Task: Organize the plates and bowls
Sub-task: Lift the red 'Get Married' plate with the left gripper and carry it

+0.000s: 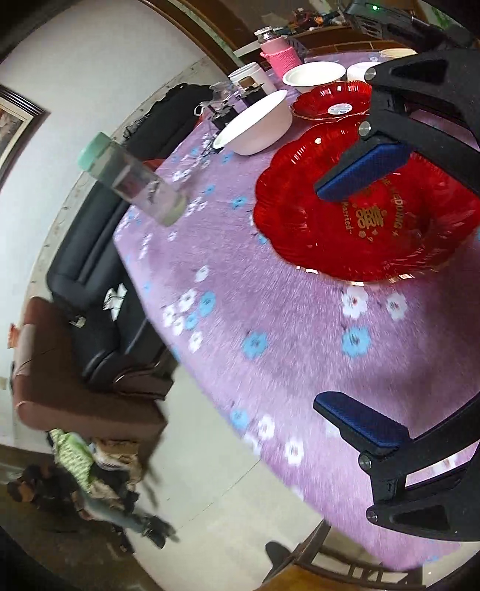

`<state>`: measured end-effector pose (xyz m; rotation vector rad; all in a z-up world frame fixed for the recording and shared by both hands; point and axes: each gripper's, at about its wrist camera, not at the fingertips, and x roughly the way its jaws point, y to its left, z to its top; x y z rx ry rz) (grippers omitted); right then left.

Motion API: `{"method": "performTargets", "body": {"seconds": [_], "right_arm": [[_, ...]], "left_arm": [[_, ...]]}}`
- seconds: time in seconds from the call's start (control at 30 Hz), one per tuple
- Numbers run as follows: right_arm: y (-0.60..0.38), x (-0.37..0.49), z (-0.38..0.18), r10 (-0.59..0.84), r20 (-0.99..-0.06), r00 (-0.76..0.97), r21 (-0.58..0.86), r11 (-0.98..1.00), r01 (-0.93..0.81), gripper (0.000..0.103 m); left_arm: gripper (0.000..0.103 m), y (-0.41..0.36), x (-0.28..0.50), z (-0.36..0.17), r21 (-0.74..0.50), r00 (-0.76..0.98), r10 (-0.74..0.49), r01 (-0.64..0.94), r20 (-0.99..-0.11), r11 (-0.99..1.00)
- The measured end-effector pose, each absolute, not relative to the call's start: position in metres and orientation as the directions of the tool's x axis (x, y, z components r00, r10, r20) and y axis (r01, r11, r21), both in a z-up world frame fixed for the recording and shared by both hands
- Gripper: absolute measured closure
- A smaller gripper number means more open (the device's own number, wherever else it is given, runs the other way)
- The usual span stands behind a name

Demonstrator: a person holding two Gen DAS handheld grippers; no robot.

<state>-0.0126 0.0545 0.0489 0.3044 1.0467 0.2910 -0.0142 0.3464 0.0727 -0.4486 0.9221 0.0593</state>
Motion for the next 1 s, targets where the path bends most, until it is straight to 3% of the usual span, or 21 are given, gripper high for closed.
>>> {"method": "performTargets", "body": {"seconds": [0.07, 0.17, 0.23, 0.3, 0.4, 0.47, 0.53, 0.73, 1.0], "right_arm": [[0.057, -0.008, 0.044, 0.378, -0.805, 0.457, 0.384, 0.919, -0.082, 0.020], [0.063, -0.002, 0.038, 0.375, -0.812, 0.446, 0.380, 0.921, -0.083, 0.022], [0.067, 0.000, 0.035, 0.371, -0.815, 0.445, 0.371, 0.924, -0.091, 0.024], [0.071, 0.002, 0.035, 0.360, -0.817, 0.451, 0.354, 0.930, -0.102, 0.025], [0.075, 0.004, 0.034, 0.360, -0.816, 0.452, 0.346, 0.931, -0.116, 0.029], [0.078, 0.005, 0.033, 0.354, -0.816, 0.457, 0.335, 0.934, -0.124, 0.036], [0.081, 0.005, 0.033, 0.363, -0.813, 0.455, 0.340, 0.931, -0.136, 0.053], [0.084, 0.001, 0.034, 0.348, -0.808, 0.475, 0.318, 0.937, -0.146, 0.079], [0.097, -0.010, 0.058, 0.341, -0.769, 0.541, 0.268, 0.940, -0.212, 0.085]], "left_arm": [[0.003, 0.343, -0.006, 0.062, -0.350, 0.590, -0.153, -0.236, -0.793, 0.907], [0.023, 0.336, 0.001, 0.048, -0.352, 0.560, -0.182, -0.213, -0.808, 0.911], [0.047, 0.332, 0.005, 0.040, -0.355, 0.537, -0.201, -0.202, -0.819, 0.913], [0.054, 0.327, 0.004, 0.038, -0.335, 0.540, -0.186, -0.193, -0.821, 0.922], [0.085, 0.321, 0.006, 0.037, -0.349, 0.525, -0.219, -0.162, -0.822, 0.923], [0.087, 0.318, 0.006, 0.036, -0.333, 0.526, -0.203, -0.165, -0.826, 0.928], [0.088, 0.317, 0.005, 0.036, -0.335, 0.529, -0.203, -0.165, -0.824, 0.928], [0.088, 0.318, 0.000, 0.042, -0.321, 0.542, -0.180, -0.178, -0.821, 0.930], [0.088, 0.329, -0.013, 0.075, -0.319, 0.610, -0.150, -0.179, -0.778, 0.931]]}}
